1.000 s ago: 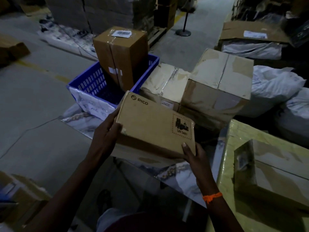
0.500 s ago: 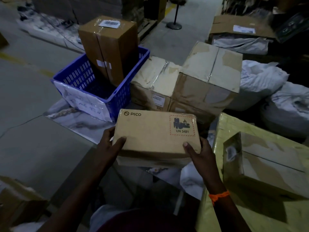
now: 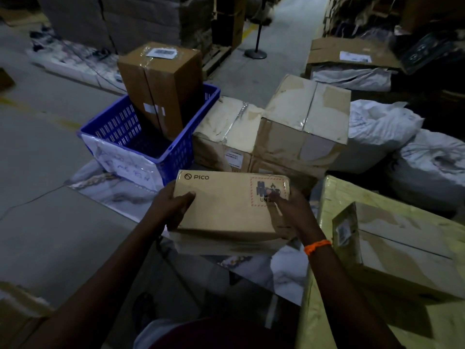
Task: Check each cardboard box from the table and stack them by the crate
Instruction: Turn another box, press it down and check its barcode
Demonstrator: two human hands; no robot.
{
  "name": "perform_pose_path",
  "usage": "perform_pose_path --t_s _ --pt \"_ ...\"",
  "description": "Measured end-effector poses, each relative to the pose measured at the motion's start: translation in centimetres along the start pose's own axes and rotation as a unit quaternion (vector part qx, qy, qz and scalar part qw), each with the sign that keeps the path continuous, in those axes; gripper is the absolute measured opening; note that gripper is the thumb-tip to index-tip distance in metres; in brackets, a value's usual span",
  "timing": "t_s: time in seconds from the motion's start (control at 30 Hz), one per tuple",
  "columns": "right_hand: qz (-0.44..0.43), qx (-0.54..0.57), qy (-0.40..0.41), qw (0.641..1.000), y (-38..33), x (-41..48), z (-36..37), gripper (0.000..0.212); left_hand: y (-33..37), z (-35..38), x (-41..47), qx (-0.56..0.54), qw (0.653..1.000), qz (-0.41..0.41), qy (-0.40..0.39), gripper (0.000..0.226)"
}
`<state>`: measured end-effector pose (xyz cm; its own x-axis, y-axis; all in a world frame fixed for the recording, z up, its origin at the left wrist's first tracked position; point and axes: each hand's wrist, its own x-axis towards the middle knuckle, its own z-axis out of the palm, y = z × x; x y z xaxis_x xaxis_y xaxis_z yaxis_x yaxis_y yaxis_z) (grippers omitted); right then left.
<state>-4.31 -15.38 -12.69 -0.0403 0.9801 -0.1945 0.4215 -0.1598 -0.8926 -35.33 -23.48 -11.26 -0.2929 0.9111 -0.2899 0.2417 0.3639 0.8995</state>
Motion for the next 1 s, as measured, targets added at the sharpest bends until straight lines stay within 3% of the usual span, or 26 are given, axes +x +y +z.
perform_pose_path --t_s 0.1,0.27,0.4,0.5,0.77,1.0 --pt "0.002 0.012 0.043 0.999 -0.5 -0.7 0.1 0.039 -0.3 -0.8 -0.8 -0.025 0.999 0.035 0.015 0.044" --pt "0.005 0.150 0.063 0.987 0.2 -1.9 -0.2 0.065 -1.7 -2.5 -1.9 -0.091 0.993 0.063 0.035 0.070" --pt "0.038 0.174 0.080 0.981 0.7 -2.2 -0.3 0.073 -2.7 -2.6 -2.6 -0.196 0.980 -0.008 0.038 0.049" --pt "0.061 0.164 0.066 0.982 2.3 -3.2 0.0 0.078 -3.7 -2.0 -3.2 -0.205 0.977 -0.052 0.029 0.052" --pt "0.081 0.125 0.048 0.988 7.7 -7.2 0.6 0.048 -7.0 0.7 -5.0 -0.200 0.974 -0.089 0.065 0.020" --pt "0.106 0.111 0.069 0.986 9.6 -7.6 0.5 0.031 -8.9 1.9 -5.0 -0.169 0.975 -0.107 0.095 0.009"
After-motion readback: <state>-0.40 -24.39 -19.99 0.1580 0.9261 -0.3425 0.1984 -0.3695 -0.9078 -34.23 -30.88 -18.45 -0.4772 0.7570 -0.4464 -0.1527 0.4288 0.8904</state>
